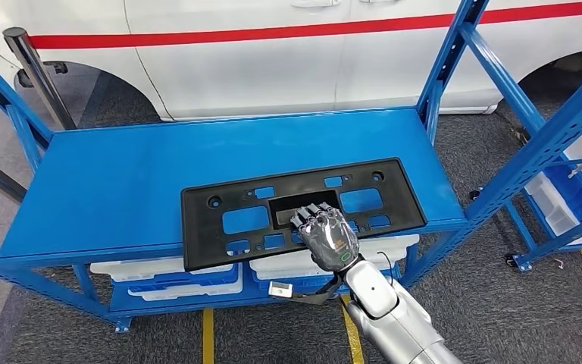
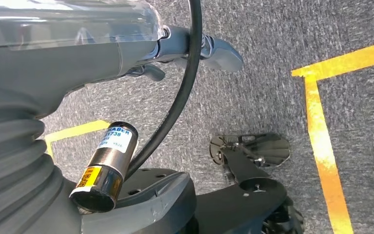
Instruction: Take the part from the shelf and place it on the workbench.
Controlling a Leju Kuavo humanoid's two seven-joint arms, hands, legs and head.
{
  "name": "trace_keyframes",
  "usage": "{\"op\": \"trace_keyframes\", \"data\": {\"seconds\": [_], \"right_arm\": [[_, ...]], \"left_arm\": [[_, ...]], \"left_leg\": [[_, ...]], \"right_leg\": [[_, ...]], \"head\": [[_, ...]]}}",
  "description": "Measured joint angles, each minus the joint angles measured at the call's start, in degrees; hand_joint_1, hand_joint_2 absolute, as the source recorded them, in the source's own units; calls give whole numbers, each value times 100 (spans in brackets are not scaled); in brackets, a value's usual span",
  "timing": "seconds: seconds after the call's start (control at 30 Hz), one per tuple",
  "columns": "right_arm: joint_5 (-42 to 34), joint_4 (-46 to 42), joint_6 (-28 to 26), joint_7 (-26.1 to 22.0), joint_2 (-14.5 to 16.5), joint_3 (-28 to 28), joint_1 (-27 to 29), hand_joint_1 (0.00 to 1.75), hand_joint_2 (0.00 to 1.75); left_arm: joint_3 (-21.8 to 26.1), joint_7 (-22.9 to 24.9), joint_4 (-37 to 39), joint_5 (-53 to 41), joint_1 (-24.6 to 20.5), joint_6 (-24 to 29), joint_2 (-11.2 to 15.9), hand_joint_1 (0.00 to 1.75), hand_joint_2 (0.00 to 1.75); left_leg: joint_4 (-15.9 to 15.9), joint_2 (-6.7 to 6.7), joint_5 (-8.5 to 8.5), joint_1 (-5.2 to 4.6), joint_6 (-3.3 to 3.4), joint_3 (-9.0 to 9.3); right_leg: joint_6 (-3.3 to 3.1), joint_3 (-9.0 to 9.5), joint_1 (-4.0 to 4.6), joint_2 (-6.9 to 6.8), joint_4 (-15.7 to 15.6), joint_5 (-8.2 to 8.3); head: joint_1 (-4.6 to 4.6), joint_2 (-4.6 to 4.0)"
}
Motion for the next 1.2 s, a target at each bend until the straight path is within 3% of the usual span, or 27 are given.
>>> {"op": "trace_keyframes", "data": {"seconds": [0.07,0.1,0.13,0.23,0.3,0.4,0.43,0.47,0.5,0.57,0.63,0.67,0.77,0.8,0.83,0.9,0.93,0.97,1.0,1.07,1.13,1.2], "right_arm": [[-89,2,0,-58,-11,-3,7,173,175],[-127,2,-1,-84,-12,-5,10,173,175],[-154,4,-1,-104,-14,-8,17,173,175],[-182,7,-4,-131,-17,-15,43,173,175],[-188,6,-4,-136,-16,-16,45,173,175],[-193,4,-4,-155,-16,-19,43,173,175],[-193,4,-4,-170,-16,-20,46,173,175],[-193,3,-4,-193,-16,-21,48,173,175],[-190,2,-4,-210,-16,-22,48,173,175],[-183,-14,-4,-231,-16,-27,47,173,175],[-178,-44,-5,-226,-19,-38,41,173,175],[-176,-63,-6,-217,-20,-46,40,173,175],[-168,-161,-7,-198,-27,-108,63,173,175],[-167,-198,-7,-206,-31,-148,71,173,175],[-169,-229,-7,-218,-38,-191,77,173,175],[-167,-273,-7,-244,-47,-256,88,173,175],[-163,-289,-7,-252,-51,-275,101,173,175],[-159,-305,-7,-263,-54,-289,119,173,175],[-157,-327,-7,-277,-57,-298,138,173,175],[-156,-394,-7,-303,-67,-321,167,173,175],[-156,-474,-8,-314,-74,-342,173,173,175],[-153,-526,-9,-314,-81,-356,173,173,175]], "left_arm": [[-9,19,-1,-35,-3,33,6,0,175],[-15,29,-1,-59,-7,54,6,0,175],[-21,38,-1,-82,-9,74,8,0,175],[-29,60,1,-110,-7,107,4,0,175],[-30,65,2,-117,-4,111,4,0,175],[-31,67,2,-142,-18,130,3,0,175],[-31,70,2,-151,-23,144,4,0,175],[-32,73,2,-160,-26,158,7,0,175],[-32,76,2,-164,-28,168,10,0,175],[-32,77,2,-178,-48,178,20,0,175],[-32,72,2,-217,-85,169,41,0,175],[-35,69,2,-250,-100,162,49,0,175],[-73,67,2,-369,-127,155,53,0,175],[-88,68,2,-392,-133,163,55,0,175],[-99,71,1,-407,-133,175,56,0,175],[-115,83,1,-422,-132,203,57,0,175],[-121,91,1,-432,-130,215,57,0,175],[-125,103,2,-441,-127,223,58,0,175],[-126,116,2,-450,-120,228,58,0,175],[-126,142,2,-459,-102,239,58,0,175],[-126,162,2,-462,-89,249,58,0,175],[-126,174,2,-464,-78,255,58,0,175]], "left_leg": [[177,-5,-100,67,-140,-85],[278,-10,-153,76,-215,-144],[374,-19,-196,72,-277,-193],[510,-41,-216,72,-374,-289],[698,-33,-389,95,-387,-390],[1632,-25,-1011,63,-351,-731],[1918,-26,-1141,39,-327,-817],[2039,-26,-1163,9,-285,-821],[1967,-28,-1088,-27,-228,-734],[1285,-34,-799,-129,-46,-311],[649,-38,-617,-212,81,39],[506,-39,-585,-241,107,91],[319,-22,-374,-243,94,59],[239,-6,-286,-225,97,46],[172,12,-195,-206,103,17],[158,26,-72,-209,123,-107],[177,30,-27,-212,128,-187],[207,33,10,-215,123,-268],[243,35,41,-216,117,-348],[333,36,83,-218,99,-488],[405,37,122,-226,61,-586],[414,36,188,-221,4,-626]], "right_leg": [[117,297,-67,-19,-560,257],[123,380,-71,-6,-717,323],[98,403,-75,12,-782,306],[-94,277,-54,56,-676,252],[-195,218,-32,48,-672,290],[-315,140,40,16,-688,366],[-343,108,75,9,-689,392],[-367,73,115,7,-689,423],[-384,39,152,9,-689,455],[-400,-15,209,17,-703,529],[-372,-39,226,11,-751,619],[-343,-41,214,4,-786,671],[-233,-44,203,1,-909,790],[-204,-67,210,5,-875,696],[-179,-115,214,7,-733,498],[-147,-261,204,5,-116,-56],[-133,-320,201,5,226,-228],[-124,-324,201,3,462,-264],[-121,-239,201,1,511,-172],[-153,211,207,-1,2,103],[-217,705,241,-3,-737,108],[-269,868,281,-4,-1039,46]], "head": [[7,0],[9,0],[13,0],[10,0],[9,0],[7,0],[7,0],[7,0],[7,0],[7,0],[10,0],[10,0],[12,0],[14,0],[15,0],[16,0],[16,0],[16,0],[16,0],[15,0],[13,0],[14,0]]}}
